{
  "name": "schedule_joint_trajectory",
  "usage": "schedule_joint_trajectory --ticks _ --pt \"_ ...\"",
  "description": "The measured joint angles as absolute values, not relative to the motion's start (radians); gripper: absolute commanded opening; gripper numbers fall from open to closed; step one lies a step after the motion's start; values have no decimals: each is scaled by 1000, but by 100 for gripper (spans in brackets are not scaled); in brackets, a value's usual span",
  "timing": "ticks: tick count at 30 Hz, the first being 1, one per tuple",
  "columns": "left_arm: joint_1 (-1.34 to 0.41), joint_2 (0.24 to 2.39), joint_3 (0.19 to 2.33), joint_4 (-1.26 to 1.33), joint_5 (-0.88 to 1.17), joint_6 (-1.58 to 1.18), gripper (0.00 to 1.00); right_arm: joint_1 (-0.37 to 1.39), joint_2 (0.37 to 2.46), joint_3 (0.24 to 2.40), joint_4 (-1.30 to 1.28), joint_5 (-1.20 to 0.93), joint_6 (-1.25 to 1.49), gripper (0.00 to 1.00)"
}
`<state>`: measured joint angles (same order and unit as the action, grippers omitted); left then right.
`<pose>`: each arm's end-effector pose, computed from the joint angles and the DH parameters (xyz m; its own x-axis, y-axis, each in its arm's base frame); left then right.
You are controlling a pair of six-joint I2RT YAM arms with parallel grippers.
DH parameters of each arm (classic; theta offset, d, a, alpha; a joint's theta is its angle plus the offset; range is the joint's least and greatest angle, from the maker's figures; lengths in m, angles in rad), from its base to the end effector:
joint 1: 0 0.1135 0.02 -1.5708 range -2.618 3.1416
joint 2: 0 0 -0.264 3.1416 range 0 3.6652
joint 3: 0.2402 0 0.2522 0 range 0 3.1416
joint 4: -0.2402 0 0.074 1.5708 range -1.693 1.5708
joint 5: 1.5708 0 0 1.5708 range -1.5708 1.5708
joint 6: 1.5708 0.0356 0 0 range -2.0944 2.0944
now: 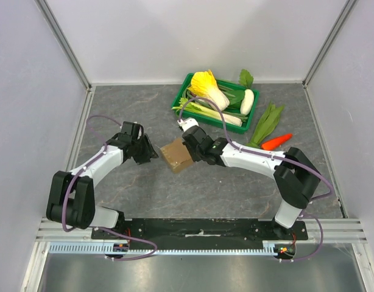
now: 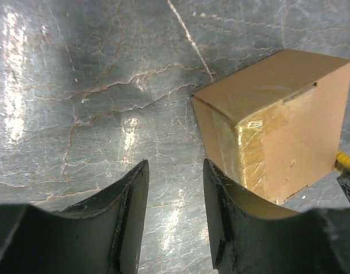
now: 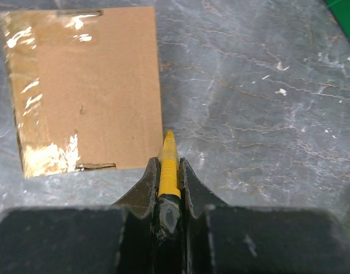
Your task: Unpack the express box
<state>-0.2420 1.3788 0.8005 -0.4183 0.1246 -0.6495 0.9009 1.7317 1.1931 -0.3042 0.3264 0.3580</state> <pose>0.2581 -0.0683 0.1972 -0.8326 -0.4126 -0.3695 -0.2514 0.8760 -0.4116 0.2418 0.2869 0.2195 -0.6479 -0.2834 -0.7071 -0.4089 0.9125 0.0090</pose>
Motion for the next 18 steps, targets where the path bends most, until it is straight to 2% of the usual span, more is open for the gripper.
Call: schedule_joint_trajectory --ticks 7,13,18 --pt "-242 1483 787 -337 206 -654 47 960 1688 1185 -315 284 341 0" --pt "-237 1624 868 -291 244 -653 46 992 1680 1172 -335 252 321 0" --pt "-238 1658 950 -271 266 -652 47 1013 1671 1172 -336 243 321 0"
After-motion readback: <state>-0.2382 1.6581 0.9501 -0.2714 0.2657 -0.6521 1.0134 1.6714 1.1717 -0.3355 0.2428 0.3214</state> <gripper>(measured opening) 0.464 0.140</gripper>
